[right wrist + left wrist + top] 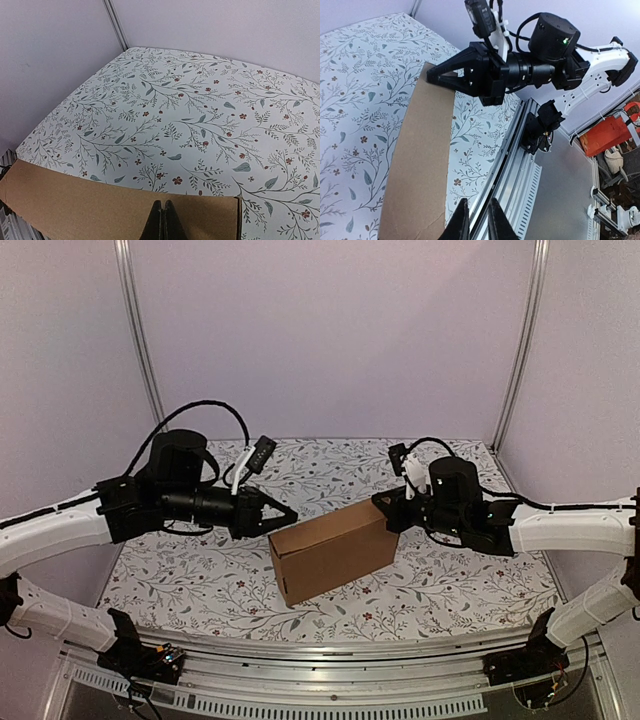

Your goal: Fold the paper box

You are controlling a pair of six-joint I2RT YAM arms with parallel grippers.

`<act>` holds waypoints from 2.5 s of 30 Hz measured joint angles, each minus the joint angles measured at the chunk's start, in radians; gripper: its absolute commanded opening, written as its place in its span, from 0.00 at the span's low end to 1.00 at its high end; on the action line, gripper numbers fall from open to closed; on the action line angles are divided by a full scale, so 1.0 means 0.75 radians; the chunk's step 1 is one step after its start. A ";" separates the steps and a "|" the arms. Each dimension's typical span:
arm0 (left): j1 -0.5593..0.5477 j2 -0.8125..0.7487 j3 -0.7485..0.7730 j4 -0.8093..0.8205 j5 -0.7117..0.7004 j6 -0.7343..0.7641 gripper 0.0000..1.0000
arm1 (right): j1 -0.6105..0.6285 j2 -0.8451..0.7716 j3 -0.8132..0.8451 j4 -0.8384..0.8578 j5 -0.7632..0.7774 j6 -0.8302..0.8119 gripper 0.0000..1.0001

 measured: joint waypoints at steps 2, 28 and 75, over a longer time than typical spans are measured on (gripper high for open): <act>0.000 -0.048 -0.153 0.096 0.009 -0.028 0.13 | 0.000 0.000 0.000 0.000 -0.003 0.001 0.00; 0.000 -0.081 -0.193 0.169 0.004 0.032 0.22 | 0.001 -0.091 -0.001 -0.130 -0.034 0.031 0.00; 0.259 0.660 0.229 0.096 0.248 -0.083 0.00 | 0.355 0.554 -0.387 0.636 0.353 1.333 0.00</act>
